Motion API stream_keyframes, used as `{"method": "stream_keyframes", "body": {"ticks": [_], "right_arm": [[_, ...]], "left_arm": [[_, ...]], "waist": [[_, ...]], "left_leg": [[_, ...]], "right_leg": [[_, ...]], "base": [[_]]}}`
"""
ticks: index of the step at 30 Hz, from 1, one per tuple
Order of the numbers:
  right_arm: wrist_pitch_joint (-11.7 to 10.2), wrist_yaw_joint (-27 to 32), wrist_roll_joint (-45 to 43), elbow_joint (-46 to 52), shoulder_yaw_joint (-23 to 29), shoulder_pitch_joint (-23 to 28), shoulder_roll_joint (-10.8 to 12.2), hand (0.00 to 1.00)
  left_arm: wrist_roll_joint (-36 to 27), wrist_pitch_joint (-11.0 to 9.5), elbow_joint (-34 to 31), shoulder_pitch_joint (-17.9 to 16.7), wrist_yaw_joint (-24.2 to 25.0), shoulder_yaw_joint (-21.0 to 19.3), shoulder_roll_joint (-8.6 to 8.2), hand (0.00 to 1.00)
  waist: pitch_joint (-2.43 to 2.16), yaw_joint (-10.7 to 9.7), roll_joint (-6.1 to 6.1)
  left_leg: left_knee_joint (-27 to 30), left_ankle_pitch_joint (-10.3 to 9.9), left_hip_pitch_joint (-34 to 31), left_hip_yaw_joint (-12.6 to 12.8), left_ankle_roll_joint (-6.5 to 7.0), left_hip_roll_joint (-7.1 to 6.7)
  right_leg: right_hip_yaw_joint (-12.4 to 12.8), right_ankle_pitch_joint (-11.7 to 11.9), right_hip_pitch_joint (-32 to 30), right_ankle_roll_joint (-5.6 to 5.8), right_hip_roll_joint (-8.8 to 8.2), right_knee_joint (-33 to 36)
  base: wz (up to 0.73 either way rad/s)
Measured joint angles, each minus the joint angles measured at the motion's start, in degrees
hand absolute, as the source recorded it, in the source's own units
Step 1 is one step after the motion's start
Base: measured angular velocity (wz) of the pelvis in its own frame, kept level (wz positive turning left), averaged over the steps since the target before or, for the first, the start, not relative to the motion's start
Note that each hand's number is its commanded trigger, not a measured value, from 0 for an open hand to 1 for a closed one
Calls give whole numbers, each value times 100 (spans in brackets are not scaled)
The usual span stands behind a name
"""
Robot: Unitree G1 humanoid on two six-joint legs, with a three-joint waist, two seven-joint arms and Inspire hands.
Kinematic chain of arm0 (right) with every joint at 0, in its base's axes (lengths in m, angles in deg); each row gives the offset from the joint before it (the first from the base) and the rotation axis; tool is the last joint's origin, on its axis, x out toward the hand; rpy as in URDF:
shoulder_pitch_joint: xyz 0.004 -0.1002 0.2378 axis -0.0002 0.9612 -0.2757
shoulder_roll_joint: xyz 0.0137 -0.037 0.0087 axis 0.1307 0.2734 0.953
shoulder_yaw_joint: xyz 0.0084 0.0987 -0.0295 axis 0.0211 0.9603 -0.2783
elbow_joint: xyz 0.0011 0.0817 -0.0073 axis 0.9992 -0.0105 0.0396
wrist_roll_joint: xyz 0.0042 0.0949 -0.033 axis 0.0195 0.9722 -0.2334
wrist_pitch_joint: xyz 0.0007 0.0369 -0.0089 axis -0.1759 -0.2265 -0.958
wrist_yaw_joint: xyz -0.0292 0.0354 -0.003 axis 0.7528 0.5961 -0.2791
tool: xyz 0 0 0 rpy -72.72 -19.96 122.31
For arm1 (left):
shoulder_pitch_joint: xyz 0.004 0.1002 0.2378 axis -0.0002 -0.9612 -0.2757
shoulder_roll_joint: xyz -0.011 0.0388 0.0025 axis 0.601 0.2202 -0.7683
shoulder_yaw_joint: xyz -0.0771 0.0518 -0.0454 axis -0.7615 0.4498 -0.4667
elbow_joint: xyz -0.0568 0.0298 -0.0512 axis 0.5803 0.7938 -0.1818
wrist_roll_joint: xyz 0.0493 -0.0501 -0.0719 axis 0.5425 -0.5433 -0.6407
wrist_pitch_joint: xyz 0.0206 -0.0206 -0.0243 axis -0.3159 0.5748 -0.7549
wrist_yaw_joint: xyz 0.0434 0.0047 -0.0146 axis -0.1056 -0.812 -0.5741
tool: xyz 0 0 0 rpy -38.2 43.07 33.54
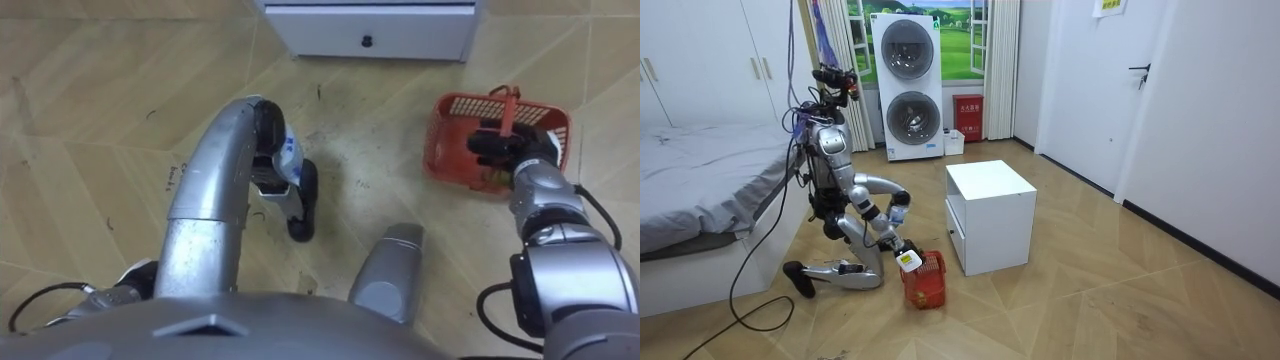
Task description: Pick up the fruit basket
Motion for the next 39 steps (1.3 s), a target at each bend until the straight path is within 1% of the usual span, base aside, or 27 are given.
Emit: {"method": "stream_keyframes", "body": {"ticks": [5,12,16,21,25,27,29,31,32,35,36,37,39], "right_arm": [[0,-175,217,-18,-1,1,-1,100],[4,-256,210,-108,-33,102,2,100],[5,-278,197,-207,-127,101,2,100],[10,-285,197,-230,-129,113,4,100],[20,-301,194,-308,-229,109,20,100],[20,-281,106,-309,-230,108,44,100],[21,-252,-37,-282,-233,107,97,100],[22,-225,-49,-183,-272,108,130,100],[40,-221,-56,-112,-296,107,131,100],[106,-197,-113,79,-294,97,136,100],[131,-186,-195,104,-284,51,139,100],[153,-161,-272,243,-261,38,138,100],[151,-154,-300,521,-172,7,115,100]], "left_arm": [[2,13,1,10,76,-9,1,0],[0,61,3,23,127,-10,1,0],[1,107,20,126,182,-13,-2,0],[-1,106,15,218,183,-98,-15,0],[0,105,5,275,183,-118,-17,0],[9,108,8,293,183,-180,-17,0],[72,108,0,369,180,-251,-12,0],[70,110,3,408,180,-247,-13,0],[70,115,-1,440,181,-250,-13,0],[68,149,4,528,180,-281,-9,0],[67,150,3,561,181,-332,-6,0],[71,151,1,596,181,-384,2,0],[69,156,4,682,179,-483,5,0]], "waist": [[20,11,-34],[17,-2,-41],[18,-2,-54],[21,-11,-78],[30,-11,-151],[40,-12,-176],[59,-6,-249],[67,-21,-300],[54,-22,-320],[39,-58,-341],[42,-90,-383],[33,-129,-430],[26,-206,-480]], "left_leg": [[6,4,-31,-11,3,-2],[14,12,-6,-29,0,-3],[51,11,-9,-77,-1,-7],[98,9,-17,-112,1,-7],[118,9,-17,-136,3,-11],[153,3,-17,-185,9,-19],[196,-2,-15,-264,0,-29],[233,-3,-11,-342,-4,-55],[270,-9,-15,-397,-13,-73],[350,-37,3,-507,-7,-133],[389,-71,44,-540,21,-168],[418,-112,75,-559,52,-206],[469,-181,102,-566,117,-210]], "right_leg": [[-22,-3,-20,5,2,-12],[-32,-3,18,5,23,-5],[-28,-4,47,8,96,2],[-38,-4,77,9,133,11],[-47,-4,137,9,143,7],[-44,-5,167,7,197,-5],[-97,-5,254,6,270,-13],[-160,-5,333,5,309,-21],[-192,-4,365,4,323,-25],[-328,1,547,-4,401,-78],[-390,5,637,-8,424,-125],[-437,8,728,-12,419,-183],[-485,8,839,-12,387,-267]], "base": [[1],[0],[-1],[-1],[0],[0],[0],[0],[0],[7],[12],[11],[9]]}}
